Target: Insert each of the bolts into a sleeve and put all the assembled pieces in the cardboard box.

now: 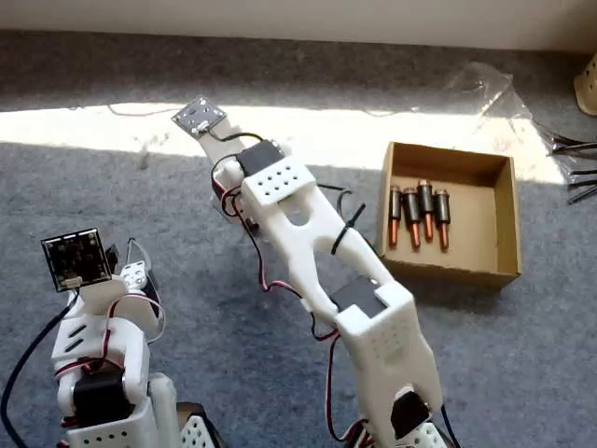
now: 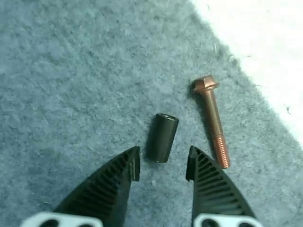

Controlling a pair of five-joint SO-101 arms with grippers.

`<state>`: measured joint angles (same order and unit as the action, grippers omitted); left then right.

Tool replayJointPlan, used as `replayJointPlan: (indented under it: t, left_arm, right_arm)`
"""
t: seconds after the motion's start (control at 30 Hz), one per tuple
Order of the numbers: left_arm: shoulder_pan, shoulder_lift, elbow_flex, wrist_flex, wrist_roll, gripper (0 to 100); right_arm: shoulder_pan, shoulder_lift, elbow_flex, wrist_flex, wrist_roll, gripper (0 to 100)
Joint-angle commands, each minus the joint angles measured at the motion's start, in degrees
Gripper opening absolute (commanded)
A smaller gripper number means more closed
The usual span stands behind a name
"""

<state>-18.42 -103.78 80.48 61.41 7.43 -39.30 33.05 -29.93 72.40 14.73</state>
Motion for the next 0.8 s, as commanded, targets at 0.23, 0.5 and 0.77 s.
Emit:
replayJointPlan:
  t: [0.23, 0.5, 0.77]
  left_arm:
    - [-1.01, -0.66, -1.80, 0.18, -0.44, 9]
    - [-1.01, -0.66, -1.63, 0.18, -0.44, 9]
    - [-1.01, -0.66, 1.19, -3.52, -0.44, 9]
  right_arm:
    - [-0.13, 16.13, -25.10, 9.45, -0.35, 14.6]
    - [1.63, 24.04, -36.79, 18.95, -0.26, 14.6]
    - [2.77, 30.46, -43.03, 19.03, -0.18, 14.6]
